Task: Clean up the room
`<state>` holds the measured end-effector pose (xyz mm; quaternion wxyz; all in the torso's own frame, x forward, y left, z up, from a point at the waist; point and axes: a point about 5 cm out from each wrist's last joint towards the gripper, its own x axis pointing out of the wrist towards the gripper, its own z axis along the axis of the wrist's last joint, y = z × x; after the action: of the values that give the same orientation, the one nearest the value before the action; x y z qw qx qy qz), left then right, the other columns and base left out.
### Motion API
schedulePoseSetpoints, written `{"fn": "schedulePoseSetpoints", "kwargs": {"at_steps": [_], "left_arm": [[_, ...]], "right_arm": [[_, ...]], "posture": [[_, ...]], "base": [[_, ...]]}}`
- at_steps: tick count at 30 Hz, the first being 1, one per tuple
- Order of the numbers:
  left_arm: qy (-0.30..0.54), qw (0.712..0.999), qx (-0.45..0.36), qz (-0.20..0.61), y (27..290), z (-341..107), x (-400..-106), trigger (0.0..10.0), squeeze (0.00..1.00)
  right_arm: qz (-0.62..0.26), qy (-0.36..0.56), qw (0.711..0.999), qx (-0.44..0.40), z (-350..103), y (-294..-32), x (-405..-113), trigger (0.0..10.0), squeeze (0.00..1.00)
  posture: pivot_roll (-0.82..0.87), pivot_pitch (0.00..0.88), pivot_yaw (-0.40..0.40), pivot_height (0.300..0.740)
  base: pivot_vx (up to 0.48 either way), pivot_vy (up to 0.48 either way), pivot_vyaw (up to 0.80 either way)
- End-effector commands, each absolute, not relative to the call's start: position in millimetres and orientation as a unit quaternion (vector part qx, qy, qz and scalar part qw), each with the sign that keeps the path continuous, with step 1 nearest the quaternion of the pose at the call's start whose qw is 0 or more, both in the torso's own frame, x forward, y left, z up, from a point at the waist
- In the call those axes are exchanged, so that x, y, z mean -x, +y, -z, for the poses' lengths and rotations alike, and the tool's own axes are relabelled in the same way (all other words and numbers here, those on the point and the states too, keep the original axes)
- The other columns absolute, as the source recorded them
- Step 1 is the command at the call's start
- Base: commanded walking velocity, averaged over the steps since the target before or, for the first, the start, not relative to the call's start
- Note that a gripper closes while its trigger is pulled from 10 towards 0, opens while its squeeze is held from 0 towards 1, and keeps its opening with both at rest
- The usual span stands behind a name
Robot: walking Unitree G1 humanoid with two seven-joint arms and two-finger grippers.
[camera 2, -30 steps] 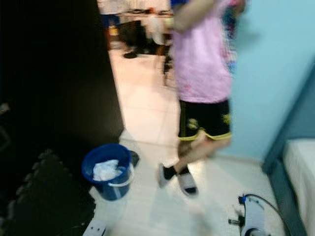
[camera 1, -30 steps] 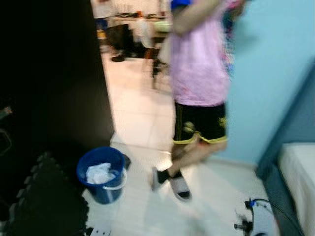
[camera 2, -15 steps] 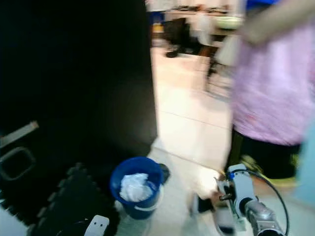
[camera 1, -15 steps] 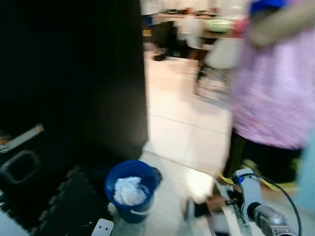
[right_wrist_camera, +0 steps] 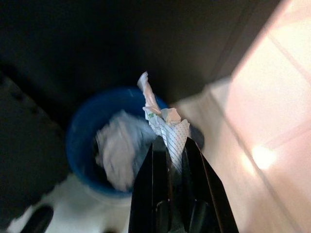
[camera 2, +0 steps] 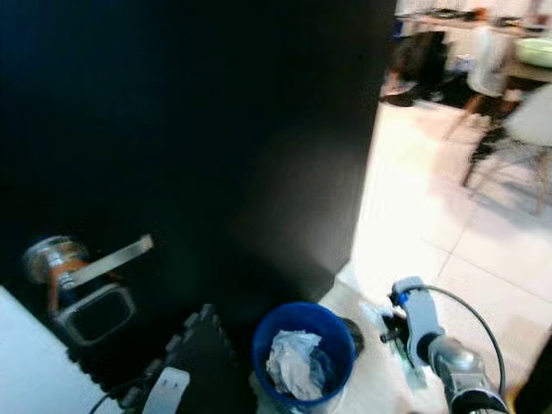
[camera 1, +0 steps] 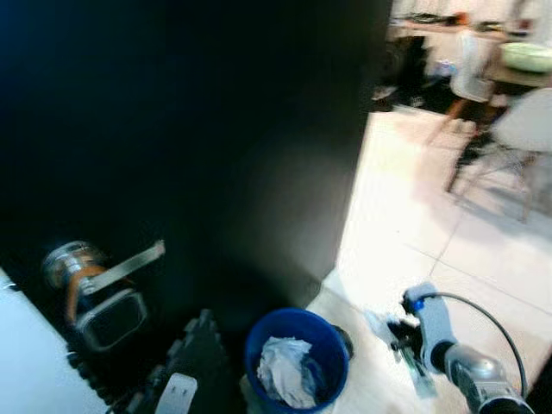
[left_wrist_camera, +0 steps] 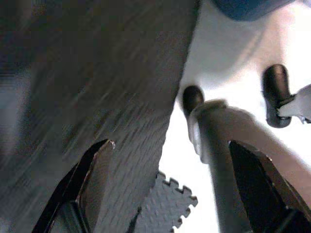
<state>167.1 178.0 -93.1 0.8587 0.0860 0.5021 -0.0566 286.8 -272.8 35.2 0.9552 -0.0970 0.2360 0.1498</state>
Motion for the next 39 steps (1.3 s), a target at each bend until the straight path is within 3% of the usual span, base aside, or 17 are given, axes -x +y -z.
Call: {"fn": "schedulePoseSetpoints", "kwargs": {"at_steps": [1,9,13,22,30,39], "left_arm": [[0.508,0.856,-0.083,0.055,182.2,93.7,-164.8,10.0,0.0],[0.511,0.854,-0.086,0.047,191.9,92.8,-164.3,10.0,0.0],[0.512,0.854,-0.084,0.042,193.5,93.0,-163.3,10.0,0.0],[0.515,0.852,-0.085,0.046,192.3,95.4,-157.3,10.0,0.0],[0.51,0.854,-0.093,0.045,185.3,96.4,-157.1,10.0,0.0],[0.506,0.856,-0.094,0.046,188.2,93.9,-162.5,10.0,0.0]], "right_arm": [[-0.152,0.227,0.957,0.1,-37.4,-270.4,-289.0,10.0,0.0],[-0.179,0.18,0.954,0.156,-62.0,-249.9,-315.6,10.0,0.0],[-0.168,0.18,0.943,0.224,-70.5,-244.1,-327.4,10.0,0.0],[-0.113,0.174,0.939,0.273,-83.3,-242.4,-342.4,10.0,0.0],[-0.099,0.176,0.941,0.271,-83.3,-230.4,-349.4,10.0,0.0],[-0.086,0.193,0.932,0.294,-79.1,-218.9,-354.1,10.0,0.0]], "posture": [[-0.04,0.0,-0.011,0.74],[-0.03,0.0,-0.012,0.74],[-0.03,0.0,-0.012,0.74],[-0.03,0.0,-0.014,0.74],[-0.02,0.0,-0.017,0.74],[-0.01,0.0,-0.022,0.74]], "base": [[0.0,0.0,0.77],[0.06,-0.314,0.75],[0.0,0.0,0.0],[0.0,0.0,0.0],[0.0,-0.295,0.0],[0.0,0.0,0.0]]}}
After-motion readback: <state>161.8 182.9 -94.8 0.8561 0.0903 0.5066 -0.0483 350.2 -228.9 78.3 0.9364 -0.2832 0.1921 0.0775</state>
